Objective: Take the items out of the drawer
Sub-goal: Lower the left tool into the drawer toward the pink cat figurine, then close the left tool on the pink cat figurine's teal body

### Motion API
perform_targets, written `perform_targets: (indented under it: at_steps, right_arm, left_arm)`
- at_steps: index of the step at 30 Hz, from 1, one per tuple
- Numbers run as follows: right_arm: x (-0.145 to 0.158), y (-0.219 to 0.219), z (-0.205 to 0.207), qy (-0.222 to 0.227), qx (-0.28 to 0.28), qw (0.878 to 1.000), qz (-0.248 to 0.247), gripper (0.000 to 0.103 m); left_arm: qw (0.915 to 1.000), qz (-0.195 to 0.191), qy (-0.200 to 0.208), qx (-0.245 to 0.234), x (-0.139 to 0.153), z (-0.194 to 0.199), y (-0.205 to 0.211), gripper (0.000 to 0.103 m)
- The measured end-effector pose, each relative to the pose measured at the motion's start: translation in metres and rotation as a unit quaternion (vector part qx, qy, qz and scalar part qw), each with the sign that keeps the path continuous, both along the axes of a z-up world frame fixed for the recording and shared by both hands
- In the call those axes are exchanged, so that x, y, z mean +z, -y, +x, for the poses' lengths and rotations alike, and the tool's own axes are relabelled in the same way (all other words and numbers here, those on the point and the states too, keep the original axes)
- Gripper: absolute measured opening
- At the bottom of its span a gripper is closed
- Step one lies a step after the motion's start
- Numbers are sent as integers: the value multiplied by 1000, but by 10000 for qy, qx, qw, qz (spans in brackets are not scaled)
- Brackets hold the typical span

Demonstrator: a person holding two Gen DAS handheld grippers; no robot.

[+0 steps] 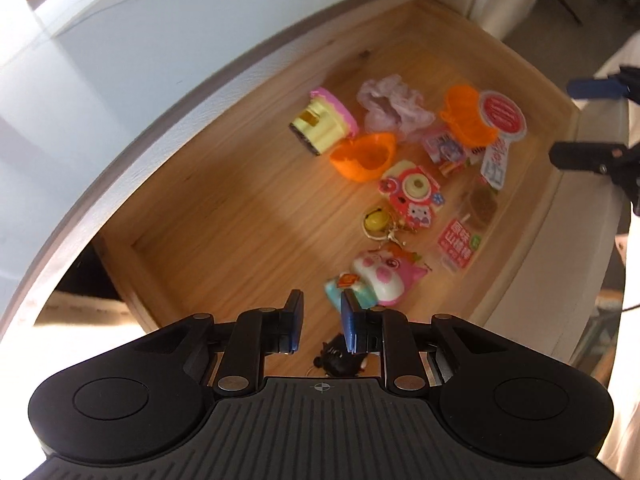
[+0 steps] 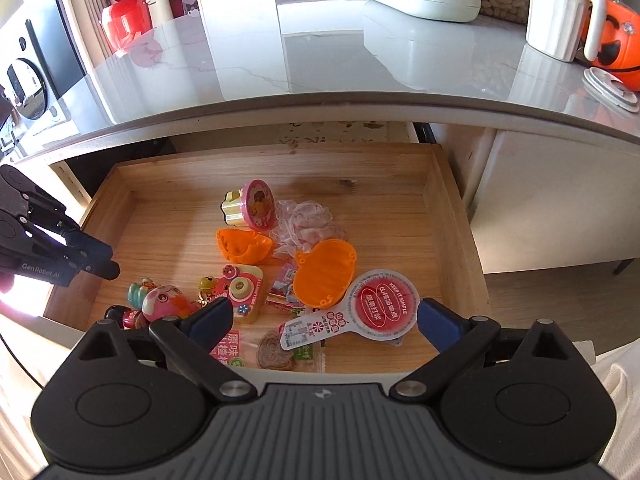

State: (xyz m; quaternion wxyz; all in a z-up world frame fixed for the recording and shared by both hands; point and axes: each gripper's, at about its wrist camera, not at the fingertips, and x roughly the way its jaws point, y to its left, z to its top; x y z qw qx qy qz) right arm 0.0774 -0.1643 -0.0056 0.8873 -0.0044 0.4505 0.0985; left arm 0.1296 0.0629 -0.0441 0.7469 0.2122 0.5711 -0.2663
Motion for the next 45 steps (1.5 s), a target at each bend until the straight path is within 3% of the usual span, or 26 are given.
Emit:
perform_targets:
  at_steps: [3, 6, 9, 11, 13, 14, 17, 21, 24, 27, 30, 34, 38, 42, 45]
  right_arm:
    - [-1, 0, -4, 164, 21, 9999, 16, 99]
    - [0, 1, -3, 163, 34, 9999, 19, 99]
    - [0, 0, -3, 171, 29, 9998, 20, 99]
    - [-1, 0, -4, 201, 32, 9998, 32, 99]
    - [-1, 1, -4, 216, 36, 9998, 40, 99]
    - [-1, 1, -4, 223, 39, 9997, 41, 99]
    - [-2, 1, -7, 308, 37, 9995, 52, 99]
    - [-4, 1, -13, 577, 9, 9983, 86, 99]
    - [-4, 1, -15, 661, 8, 9978, 99, 99]
    - [-2, 1, -7, 337, 34, 9994, 59, 100]
    - [-2, 2, 4, -130, 107, 9998, 94, 100]
    - [-5, 4, 13, -528, 234, 9981, 206, 98]
    - [-6, 5, 32, -1217, 520, 9897, 548, 81]
    - [15, -13, 53, -863, 914, 9921, 17, 81]
    - [24, -31, 70, -638, 1137, 9910, -288, 80]
  left_arm:
    - [9971, 156, -194, -724, -11, 4, 20, 22]
    - [9929, 156, -334, -1131, -21, 7, 34, 25]
    - [9913, 10, -516, -1213, -27, 12, 41, 37]
    - [9905, 21, -642, -1219, -33, 16, 46, 55]
    - [9875, 20, -865, -1314, -41, 15, 51, 59]
    - [9865, -18, -966, -1323, -44, 14, 51, 53]
    - [9874, -86, -1028, -1196, -46, 15, 47, 59]
    - [9879, -247, -1092, -1075, -49, 14, 42, 58]
    - [9842, -489, -1381, -989, -54, 16, 39, 46]
    - [9818, -715, -1512, -905, -57, 16, 34, 41]
    - [9921, -621, -888, -624, -42, 15, 25, 39]
    - [9941, -1037, -216, -229, -7, 17, 4, 38]
    - [9822, -1856, 260, 157, 40, 11, -14, 38]
    - [9676, -2309, 450, 918, 54, 8, -37, 38]
    - [9631, -2402, 410, 1139, 56, 11, -46, 38]
